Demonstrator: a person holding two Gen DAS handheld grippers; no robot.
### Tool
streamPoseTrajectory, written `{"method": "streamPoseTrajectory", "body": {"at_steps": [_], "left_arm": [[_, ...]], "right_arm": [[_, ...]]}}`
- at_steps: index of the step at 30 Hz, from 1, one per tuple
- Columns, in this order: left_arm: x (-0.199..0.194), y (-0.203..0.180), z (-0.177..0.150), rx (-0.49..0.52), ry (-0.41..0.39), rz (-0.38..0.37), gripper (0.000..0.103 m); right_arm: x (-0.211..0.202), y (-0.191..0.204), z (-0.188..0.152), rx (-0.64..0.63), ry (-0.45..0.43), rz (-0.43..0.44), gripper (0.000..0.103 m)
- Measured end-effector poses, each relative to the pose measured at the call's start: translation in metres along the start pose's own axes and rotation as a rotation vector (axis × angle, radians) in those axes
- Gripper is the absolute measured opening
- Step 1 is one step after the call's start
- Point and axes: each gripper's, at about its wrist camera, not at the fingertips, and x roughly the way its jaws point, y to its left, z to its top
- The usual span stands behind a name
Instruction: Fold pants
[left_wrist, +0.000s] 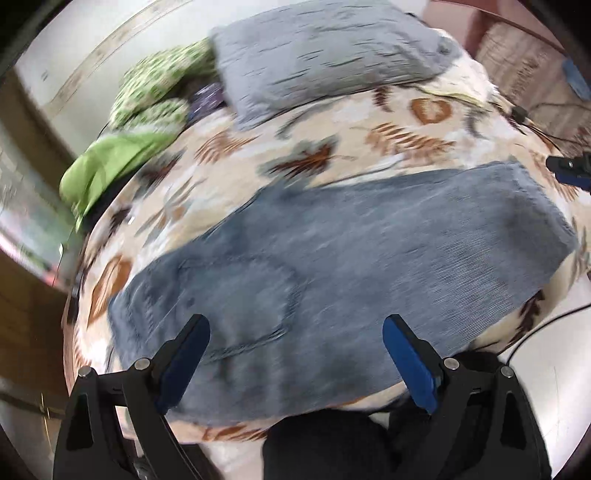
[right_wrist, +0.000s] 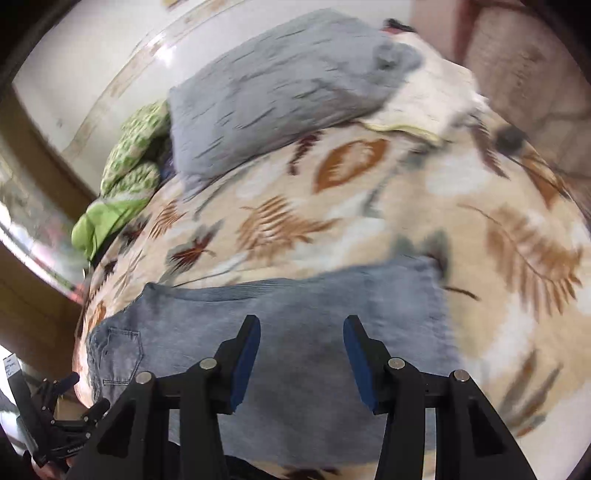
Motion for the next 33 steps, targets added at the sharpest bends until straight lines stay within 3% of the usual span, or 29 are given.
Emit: {"method": "streamPoseTrajectory", "body": {"at_steps": [9,13,16,19,25,33], "left_arm": [[0.013,-0.094,0.039,0.120,0.013,-0.140,0.095],[0.029,-0.120,0.047,0.151,0.039,-0.151,0.095],[0.040,-0.127,0.048,0.143,0.074,-0.139,0.095],[0.050,-0.127,0.049,0.146,0.085,-0.125,0.095],[0.073,-0.110,0.056,0.105,0.109,-0.080,0.095],[0.098,-0.104,0.066,0.094,0.134,-0.079,0.095]], "right_arm": [[-0.062,-0.115,-0.040,0.204,-0.065,0.014,0.056],[-0.062,-0.142,-0.065,0.325,-0.050,0.139,0.058],[-0.044,-0.149,-0.082,0.416,-0.011,0.268,0.058],[-0.023,-0.143,-0.095,0.451,0.025,0.318,0.059],[0.002,-0.140,-0.103,0.498,0.053,0.323,0.058],[0.016,-0.140,-0.094,0.532,0.048,0.317,0.063]]}}
